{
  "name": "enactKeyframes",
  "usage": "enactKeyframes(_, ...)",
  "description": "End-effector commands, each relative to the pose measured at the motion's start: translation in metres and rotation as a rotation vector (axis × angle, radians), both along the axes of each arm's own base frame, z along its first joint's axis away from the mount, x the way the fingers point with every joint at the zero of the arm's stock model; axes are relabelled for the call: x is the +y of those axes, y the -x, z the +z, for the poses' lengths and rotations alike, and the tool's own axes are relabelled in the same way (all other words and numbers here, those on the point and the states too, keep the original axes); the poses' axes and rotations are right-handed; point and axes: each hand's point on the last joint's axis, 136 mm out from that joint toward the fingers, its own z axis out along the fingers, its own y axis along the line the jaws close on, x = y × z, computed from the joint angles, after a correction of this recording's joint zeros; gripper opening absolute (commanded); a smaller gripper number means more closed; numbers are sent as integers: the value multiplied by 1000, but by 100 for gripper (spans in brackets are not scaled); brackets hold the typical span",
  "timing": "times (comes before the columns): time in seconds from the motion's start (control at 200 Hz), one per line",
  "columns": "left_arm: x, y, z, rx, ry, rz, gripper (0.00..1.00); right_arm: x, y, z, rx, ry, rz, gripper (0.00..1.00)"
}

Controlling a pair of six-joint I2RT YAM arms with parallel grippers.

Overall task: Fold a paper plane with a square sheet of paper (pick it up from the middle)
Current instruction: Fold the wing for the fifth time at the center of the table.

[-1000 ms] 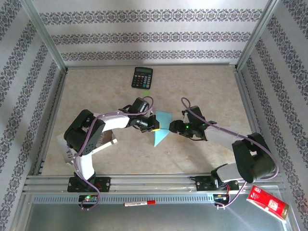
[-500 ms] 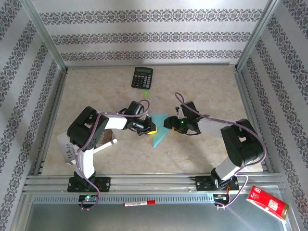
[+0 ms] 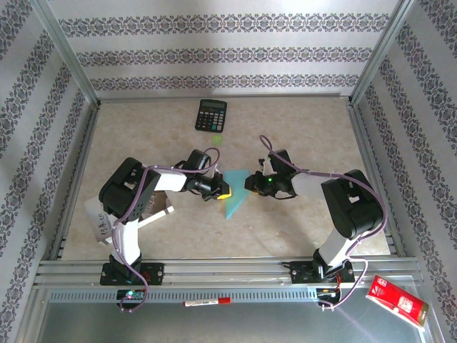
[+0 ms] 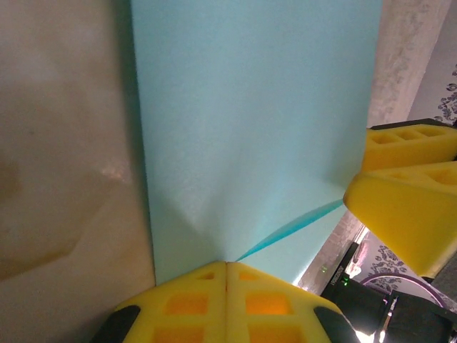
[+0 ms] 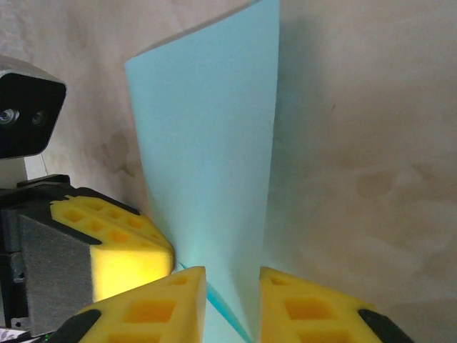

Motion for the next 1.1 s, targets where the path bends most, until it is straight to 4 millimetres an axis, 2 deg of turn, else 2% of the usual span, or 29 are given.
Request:
enactKeyframes(0.0, 10, 0, -12, 11, -29, -2, 1, 4, -4, 4, -15, -38, 9, 20)
enactKeyframes(0.165, 12, -1, -12, 10, -35, -3, 1, 0, 0, 1, -7, -32, 1, 13)
enactKeyframes(0.305, 11, -5, -5, -20, -36, -6, 3, -1, 4, 4, 10, -43, -31, 5)
enactKeyframes(0.355, 11, -7, 3, -44, -28, -1, 6, -1, 8, 7, 28, -48, -58, 4)
enactKeyframes(0.48, 13, -7, 27, -154, -24, 6, 22, -3, 20, 14, 81, -51, -168, 2)
enactKeyframes(0.585, 16, 8, 42, -296, -75, -11, 31, -3, 35, 18, 120, -52, -271, 1)
enactKeyframes(0.754, 12, 43, 56, -562, -235, -118, 38, 1, 50, 21, 153, -56, -349, 0)
enactKeyframes(0.924, 5, 67, 59, -781, -373, -230, 48, 4, 54, 27, 184, -98, -401, 0)
enactKeyframes(1.099, -6, 80, 57, -923, -427, -310, 55, 6, 54, 32, 207, -138, -421, 0)
